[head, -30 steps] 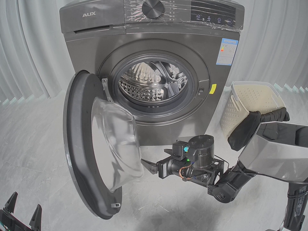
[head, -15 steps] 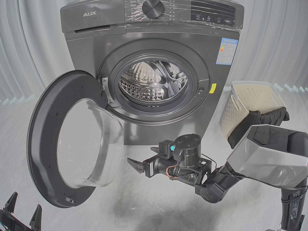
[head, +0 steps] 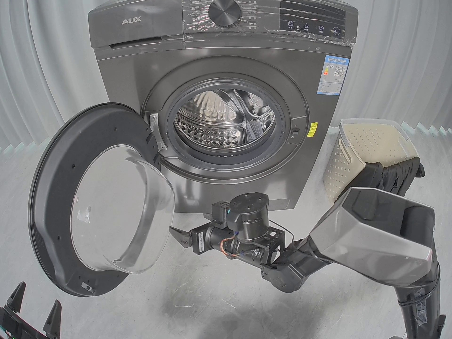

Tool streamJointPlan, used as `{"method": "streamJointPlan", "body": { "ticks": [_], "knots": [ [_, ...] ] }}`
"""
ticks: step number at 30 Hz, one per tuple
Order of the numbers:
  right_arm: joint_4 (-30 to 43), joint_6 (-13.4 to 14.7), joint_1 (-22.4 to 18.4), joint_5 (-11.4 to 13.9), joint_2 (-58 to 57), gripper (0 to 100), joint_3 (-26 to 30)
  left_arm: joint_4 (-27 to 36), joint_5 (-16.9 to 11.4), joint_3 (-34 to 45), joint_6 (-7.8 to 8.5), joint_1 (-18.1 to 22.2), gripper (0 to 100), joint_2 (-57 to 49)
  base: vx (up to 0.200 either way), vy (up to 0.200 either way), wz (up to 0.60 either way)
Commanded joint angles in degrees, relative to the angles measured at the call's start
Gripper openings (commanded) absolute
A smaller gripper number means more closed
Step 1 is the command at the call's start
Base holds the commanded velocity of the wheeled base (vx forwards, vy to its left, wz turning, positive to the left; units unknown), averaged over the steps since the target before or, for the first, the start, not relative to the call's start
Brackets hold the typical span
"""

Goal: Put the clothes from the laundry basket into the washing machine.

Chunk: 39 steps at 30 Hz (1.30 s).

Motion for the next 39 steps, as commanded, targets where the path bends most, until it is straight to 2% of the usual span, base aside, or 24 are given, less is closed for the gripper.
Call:
{"method": "streamJointPlan", "body": {
  "ticks": [1,4,6,7,9,13,19,23,28,29,30,33,39],
  "knots": [
    [2.11,1.97,2.11,-0.84,4.60,100,-5.49,-0.05,0.00,0.92,-0.02,-0.01,100,-1.01,0.000,0.000,0.00],
    [5.45,2.67,3.25,-3.30,6.36,100,-10.67,0.04,0.00,0.92,-0.02,-0.01,100,-1.01,0.000,0.000,0.00],
    [5.45,2.67,3.25,-3.30,6.36,100,-10.67,0.04,0.00,0.92,-0.02,-0.01,100,-1.01,0.000,0.000,0.00],
    [7.39,3.20,3.34,-4.10,7.94,100,-14.45,0.04,0.00,0.92,-0.02,-0.01,100,-1.01,0.000,0.000,0.00],
    [7.47,3.29,3.43,-4.10,8.99,100,-16.38,0.04,0.00,0.92,-0.02,0.07,100,-1.01,0.000,0.000,0.00],
    [7.30,3.90,3.78,-4.10,9.87,100,-18.05,-0.05,0.00,0.92,-0.11,-0.01,100,-1.01,0.000,0.000,0.00],
    [6.68,4.52,2.99,-4.80,8.64,100,-16.56,-0.05,0.00,0.92,-0.19,-0.01,100,-1.01,0.000,0.000,0.00],
    [6.51,4.43,1.06,-5.33,0.38,100,-9.26,0.04,0.00,0.92,-0.11,-0.01,100,-1.01,0.000,0.000,0.00],
    [4.49,3.90,-1.41,-4.97,-12.19,100,6.03,-0.05,0.00,0.92,-0.19,-0.01,100,-1.01,0.000,0.000,0.00],
    [4.22,3.90,-1.67,-4.97,-12.98,100,7.08,-0.05,-0.09,0.92,-0.02,-0.01,100,-1.01,0.000,0.000,0.00],
    [1.76,3.29,-2.81,-4.97,-17.37,100,12.97,-0.05,-0.26,0.92,0.60,-0.01,100,-1.01,0.000,0.000,0.00],
    [-1.05,0.82,-5.36,-4.80,-25.81,100,22.38,-0.05,-0.26,1.01,0.95,-0.01,100,-1.01,0.000,0.000,0.00],
    [-0.26,-1.46,-8.61,-4.71,-43.13,100,36.79,-0.05,-0.26,1.01,1.04,-0.01,100,-1.01,0.000,0.000,0.00]
  ]
}}
